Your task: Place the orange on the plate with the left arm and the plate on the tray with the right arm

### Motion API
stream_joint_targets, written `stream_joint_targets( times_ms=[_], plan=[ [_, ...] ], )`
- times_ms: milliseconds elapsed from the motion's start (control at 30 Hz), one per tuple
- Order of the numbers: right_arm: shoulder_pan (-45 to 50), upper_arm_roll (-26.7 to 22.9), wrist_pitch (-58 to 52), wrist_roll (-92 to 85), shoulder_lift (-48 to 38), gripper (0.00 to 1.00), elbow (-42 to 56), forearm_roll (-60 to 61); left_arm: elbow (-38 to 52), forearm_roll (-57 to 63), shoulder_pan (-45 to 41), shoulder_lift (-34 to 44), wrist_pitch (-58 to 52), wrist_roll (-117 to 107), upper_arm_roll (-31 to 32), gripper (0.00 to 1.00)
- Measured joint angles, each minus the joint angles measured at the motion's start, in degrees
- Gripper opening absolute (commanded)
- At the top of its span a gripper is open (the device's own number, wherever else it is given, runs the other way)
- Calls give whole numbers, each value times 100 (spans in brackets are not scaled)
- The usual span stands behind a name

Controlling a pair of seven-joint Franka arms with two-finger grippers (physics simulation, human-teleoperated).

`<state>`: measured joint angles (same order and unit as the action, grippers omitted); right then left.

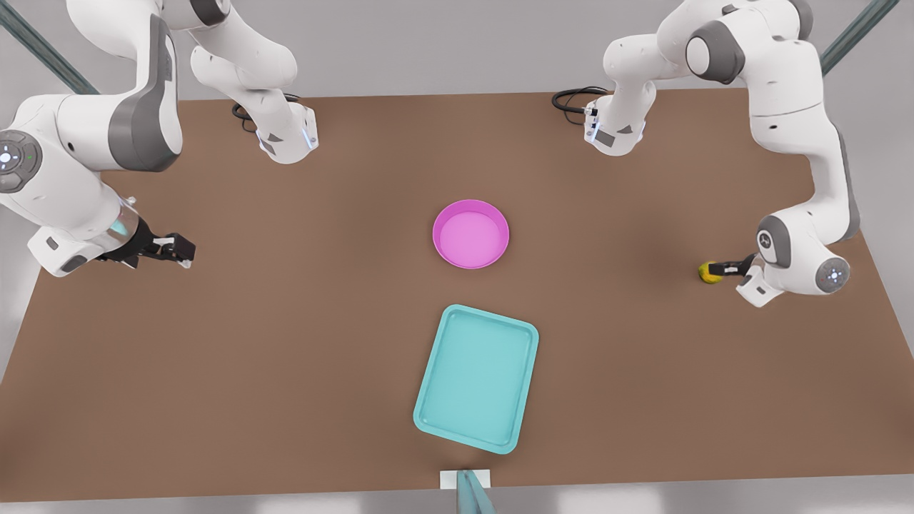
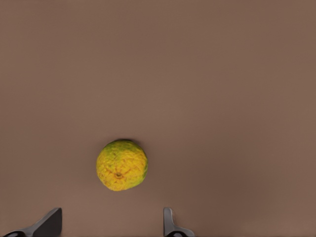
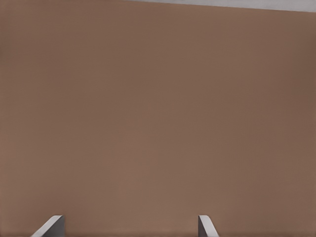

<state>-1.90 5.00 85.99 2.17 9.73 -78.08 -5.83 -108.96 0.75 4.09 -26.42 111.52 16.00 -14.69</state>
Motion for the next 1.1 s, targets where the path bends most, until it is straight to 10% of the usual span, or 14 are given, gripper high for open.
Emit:
stream_joint_targets(
  times_ms=[833,1100],
  plan=[
    [-13,0,17,17,108,100,1,2,-426,-27,-2,-625,1272,1678,-77,100],
    [-4,0,17,22,114,100,-5,1,-426,-27,-5,-721,1351,1879,-101,86]
  ],
)
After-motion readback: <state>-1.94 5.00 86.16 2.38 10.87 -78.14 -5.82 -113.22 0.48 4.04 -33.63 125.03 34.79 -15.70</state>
